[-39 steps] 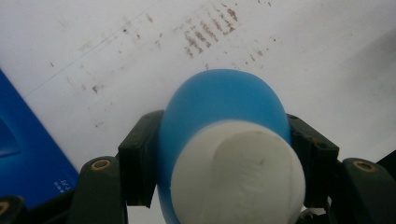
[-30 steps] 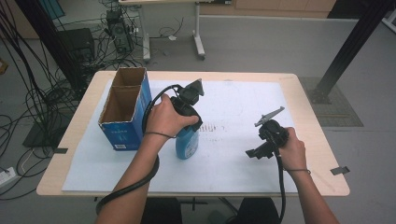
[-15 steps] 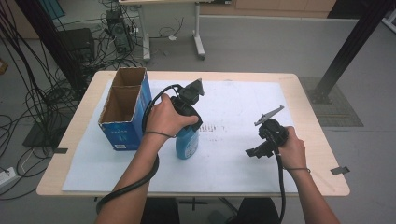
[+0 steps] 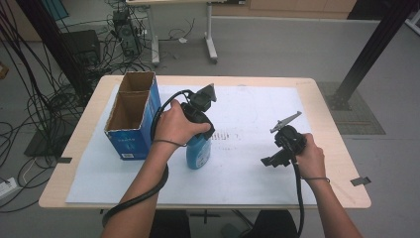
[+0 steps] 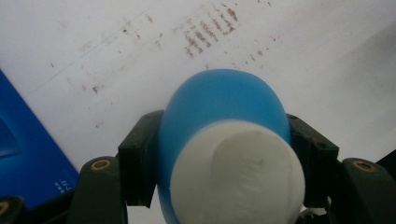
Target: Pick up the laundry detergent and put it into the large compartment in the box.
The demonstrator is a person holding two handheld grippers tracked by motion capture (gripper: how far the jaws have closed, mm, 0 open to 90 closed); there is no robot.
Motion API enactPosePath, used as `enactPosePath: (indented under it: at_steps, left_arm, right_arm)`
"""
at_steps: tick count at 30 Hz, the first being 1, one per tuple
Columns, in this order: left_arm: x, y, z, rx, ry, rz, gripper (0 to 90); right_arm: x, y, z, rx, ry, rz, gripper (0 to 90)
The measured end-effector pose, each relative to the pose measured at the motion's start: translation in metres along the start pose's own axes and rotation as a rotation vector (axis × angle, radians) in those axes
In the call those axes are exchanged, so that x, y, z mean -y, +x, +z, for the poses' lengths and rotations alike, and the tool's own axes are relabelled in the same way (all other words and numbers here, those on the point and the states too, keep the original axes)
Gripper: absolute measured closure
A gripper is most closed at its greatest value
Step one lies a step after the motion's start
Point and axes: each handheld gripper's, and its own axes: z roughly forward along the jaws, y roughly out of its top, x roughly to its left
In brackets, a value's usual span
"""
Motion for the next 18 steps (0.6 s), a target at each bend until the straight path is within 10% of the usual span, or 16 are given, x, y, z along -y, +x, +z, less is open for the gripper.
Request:
enactPosePath:
  at_steps: [18]
  left_arm:
    - [0.0003, -0.0022, 0.0002, -0.01, -0.003, 0.005, 37.2]
  right_arm:
    - [-0.0003, -0.0008, 0.0003, -0.001, 0.003, 0.001, 5.8]
